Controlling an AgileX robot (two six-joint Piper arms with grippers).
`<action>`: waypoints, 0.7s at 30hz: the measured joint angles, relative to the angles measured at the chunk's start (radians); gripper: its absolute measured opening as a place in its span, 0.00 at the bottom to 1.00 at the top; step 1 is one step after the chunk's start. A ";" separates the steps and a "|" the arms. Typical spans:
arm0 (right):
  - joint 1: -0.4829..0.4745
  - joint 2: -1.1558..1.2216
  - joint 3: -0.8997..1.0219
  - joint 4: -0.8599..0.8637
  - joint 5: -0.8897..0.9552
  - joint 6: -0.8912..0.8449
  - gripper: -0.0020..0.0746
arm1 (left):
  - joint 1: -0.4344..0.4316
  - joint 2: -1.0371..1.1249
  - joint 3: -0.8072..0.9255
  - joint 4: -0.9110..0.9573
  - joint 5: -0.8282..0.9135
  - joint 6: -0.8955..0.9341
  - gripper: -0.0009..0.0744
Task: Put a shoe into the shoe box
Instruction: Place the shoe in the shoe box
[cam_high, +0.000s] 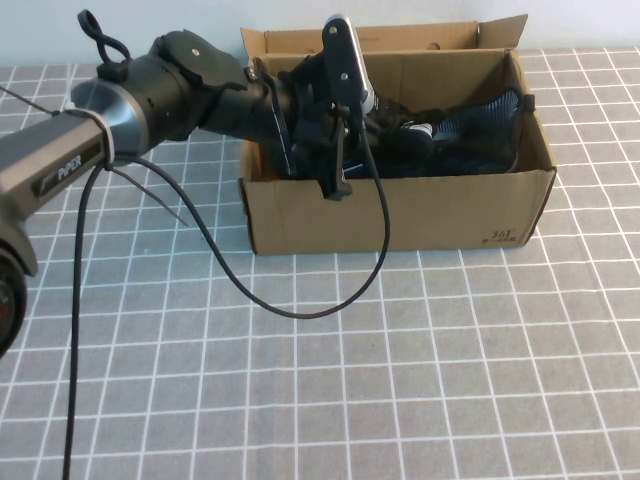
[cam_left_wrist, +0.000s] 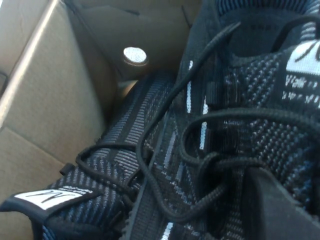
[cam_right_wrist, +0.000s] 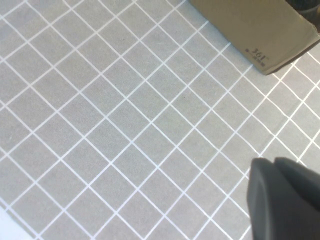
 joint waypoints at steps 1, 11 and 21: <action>0.000 0.000 0.000 0.000 0.000 0.000 0.01 | 0.000 0.000 0.000 0.000 0.003 -0.002 0.05; 0.000 0.000 0.000 0.002 0.000 0.000 0.01 | 0.000 0.000 -0.044 0.012 0.080 -0.004 0.05; 0.000 0.000 0.000 0.002 0.000 0.000 0.01 | 0.000 0.004 -0.059 0.040 0.106 -0.019 0.05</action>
